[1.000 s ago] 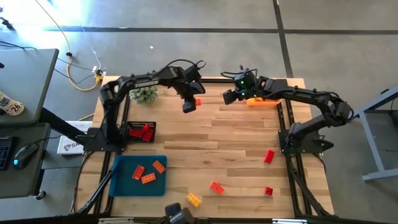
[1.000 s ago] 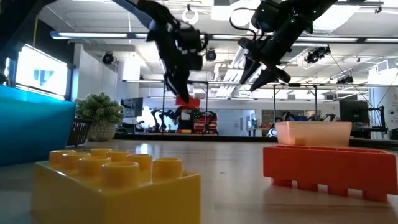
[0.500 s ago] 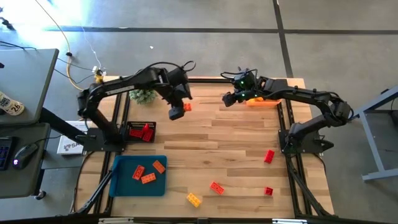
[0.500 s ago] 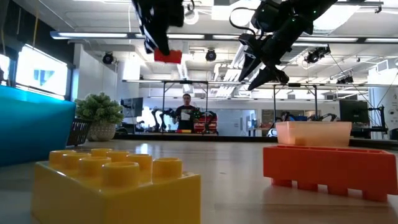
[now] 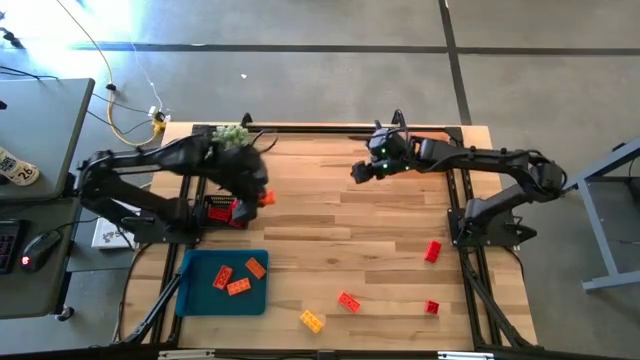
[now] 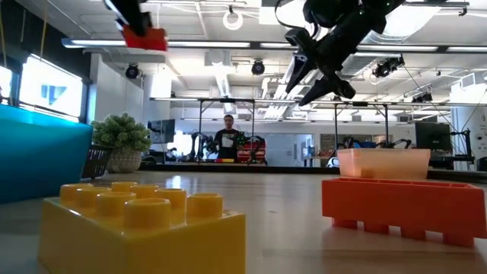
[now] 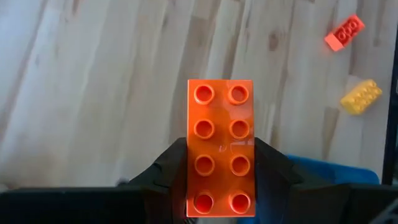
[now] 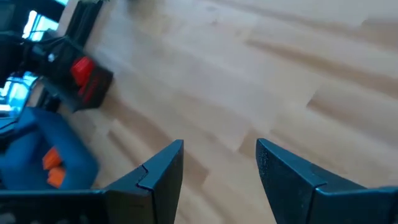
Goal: Sort & place blocks by color
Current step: Put the orange game piece into the blue bin
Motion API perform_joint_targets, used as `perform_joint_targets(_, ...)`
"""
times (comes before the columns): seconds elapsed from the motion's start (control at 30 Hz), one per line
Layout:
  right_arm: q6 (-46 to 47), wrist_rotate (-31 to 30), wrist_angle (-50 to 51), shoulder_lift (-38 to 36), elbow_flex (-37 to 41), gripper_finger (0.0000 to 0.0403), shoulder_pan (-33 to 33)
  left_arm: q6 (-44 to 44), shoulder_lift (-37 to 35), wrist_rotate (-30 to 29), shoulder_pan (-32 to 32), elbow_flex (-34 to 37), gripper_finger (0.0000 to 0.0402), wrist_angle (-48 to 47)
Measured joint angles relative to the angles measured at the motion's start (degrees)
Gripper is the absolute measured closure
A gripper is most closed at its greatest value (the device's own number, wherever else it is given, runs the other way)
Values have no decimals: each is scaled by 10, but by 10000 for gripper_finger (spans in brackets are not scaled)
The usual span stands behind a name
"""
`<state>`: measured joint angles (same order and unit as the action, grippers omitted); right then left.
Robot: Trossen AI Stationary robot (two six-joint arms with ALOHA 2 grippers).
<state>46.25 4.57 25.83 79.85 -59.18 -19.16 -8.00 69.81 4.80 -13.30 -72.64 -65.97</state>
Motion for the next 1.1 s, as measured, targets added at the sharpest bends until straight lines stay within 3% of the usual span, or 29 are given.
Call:
perform_joint_targets(0.13,47,-2,0,0,0,215,43,-67,-59,-15,49,54,292,-1)
perform_joint_targets(0.37,121,-62,0,0,0,215,123,-192,-120,-37,159,120,290,1)
perform_joint_targets(0.7,210,-113,6,0,0,215,207,-324,-125,-74,319,180,286,12)
perform_joint_targets(1.1,301,-181,-18,0,0,215,304,-429,-125,-72,428,248,268,89)
